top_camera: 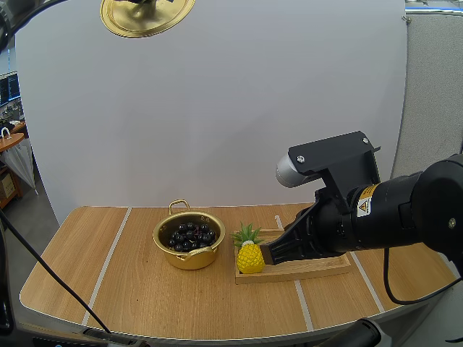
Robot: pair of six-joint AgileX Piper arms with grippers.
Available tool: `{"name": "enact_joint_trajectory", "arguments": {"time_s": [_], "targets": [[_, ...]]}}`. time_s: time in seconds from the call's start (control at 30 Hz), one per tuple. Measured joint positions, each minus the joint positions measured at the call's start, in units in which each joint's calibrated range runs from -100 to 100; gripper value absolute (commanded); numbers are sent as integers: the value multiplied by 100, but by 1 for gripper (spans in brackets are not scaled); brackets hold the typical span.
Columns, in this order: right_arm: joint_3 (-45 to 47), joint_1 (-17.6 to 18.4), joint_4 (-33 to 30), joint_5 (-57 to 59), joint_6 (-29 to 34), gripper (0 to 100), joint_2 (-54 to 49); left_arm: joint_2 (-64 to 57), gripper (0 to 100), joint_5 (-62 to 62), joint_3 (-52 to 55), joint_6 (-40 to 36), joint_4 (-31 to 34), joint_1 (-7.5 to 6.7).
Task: Open the pot, put the grape inside, and close it
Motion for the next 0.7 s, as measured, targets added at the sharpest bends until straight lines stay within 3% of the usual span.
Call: {"name": "enact_joint_trajectory", "arguments": {"time_s": [0.4, 0.7], "targets": [[0, 0, 34, 123, -87, 0, 0, 0, 0, 80, 0, 0, 0, 0], [0, 0, 34, 123, -124, 0, 0, 68, 0, 2298, 14, 0, -63, 0]]}}
